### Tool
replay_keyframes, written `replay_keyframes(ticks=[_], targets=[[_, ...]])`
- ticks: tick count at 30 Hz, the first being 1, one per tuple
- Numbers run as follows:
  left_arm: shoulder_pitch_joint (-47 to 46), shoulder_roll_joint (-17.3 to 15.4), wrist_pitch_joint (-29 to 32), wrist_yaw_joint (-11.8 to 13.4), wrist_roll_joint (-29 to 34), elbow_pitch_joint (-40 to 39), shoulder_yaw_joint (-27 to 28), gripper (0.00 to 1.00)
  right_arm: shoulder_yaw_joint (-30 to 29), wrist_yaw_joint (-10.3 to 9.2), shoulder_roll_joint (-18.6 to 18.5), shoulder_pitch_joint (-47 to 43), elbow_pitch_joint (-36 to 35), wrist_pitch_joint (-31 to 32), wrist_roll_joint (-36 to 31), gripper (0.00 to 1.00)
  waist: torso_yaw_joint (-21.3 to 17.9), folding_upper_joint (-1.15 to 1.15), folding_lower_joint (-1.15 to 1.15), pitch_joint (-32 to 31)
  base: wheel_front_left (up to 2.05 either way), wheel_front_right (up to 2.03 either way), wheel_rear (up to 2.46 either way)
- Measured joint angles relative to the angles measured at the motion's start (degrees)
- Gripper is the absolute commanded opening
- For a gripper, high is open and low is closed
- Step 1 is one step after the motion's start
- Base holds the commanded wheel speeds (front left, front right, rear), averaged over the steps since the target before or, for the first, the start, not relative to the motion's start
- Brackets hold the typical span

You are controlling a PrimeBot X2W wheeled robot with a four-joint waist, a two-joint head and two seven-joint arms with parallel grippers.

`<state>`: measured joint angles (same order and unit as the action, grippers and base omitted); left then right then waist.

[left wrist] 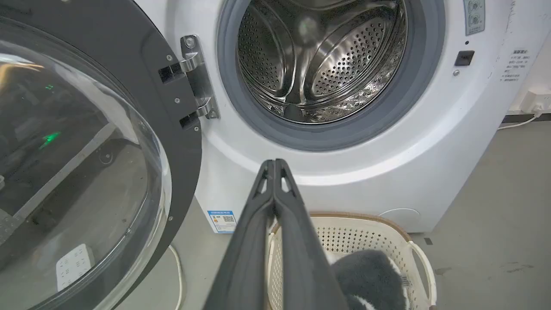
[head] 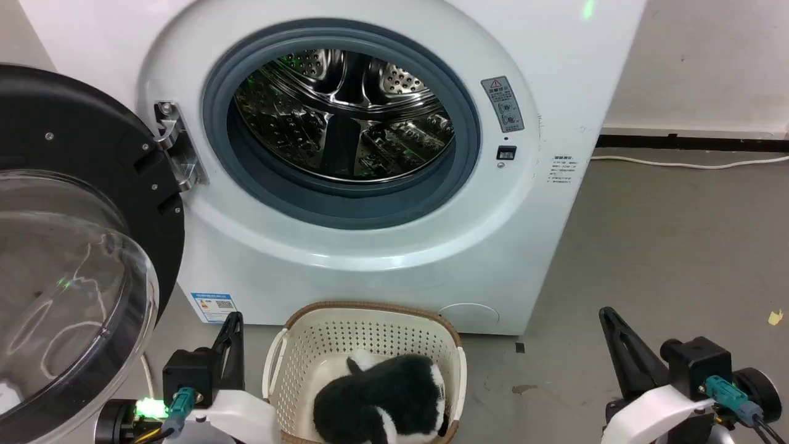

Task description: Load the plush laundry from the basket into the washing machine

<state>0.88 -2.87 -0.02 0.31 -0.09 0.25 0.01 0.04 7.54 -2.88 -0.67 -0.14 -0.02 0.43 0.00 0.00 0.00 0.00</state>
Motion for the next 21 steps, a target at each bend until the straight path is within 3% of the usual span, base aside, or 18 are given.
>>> replay_keyframes(ticks=[21], targets=[[0.00, 0.00, 0.00, 0.00, 0.00, 0.00, -0.03, 0.00, -0.02, 0.00, 0.00, 0.00, 0.00, 0.00, 0.00, 0.00, 0.00, 0.00, 0.00, 0.00, 0.00, 0.00, 0.00]])
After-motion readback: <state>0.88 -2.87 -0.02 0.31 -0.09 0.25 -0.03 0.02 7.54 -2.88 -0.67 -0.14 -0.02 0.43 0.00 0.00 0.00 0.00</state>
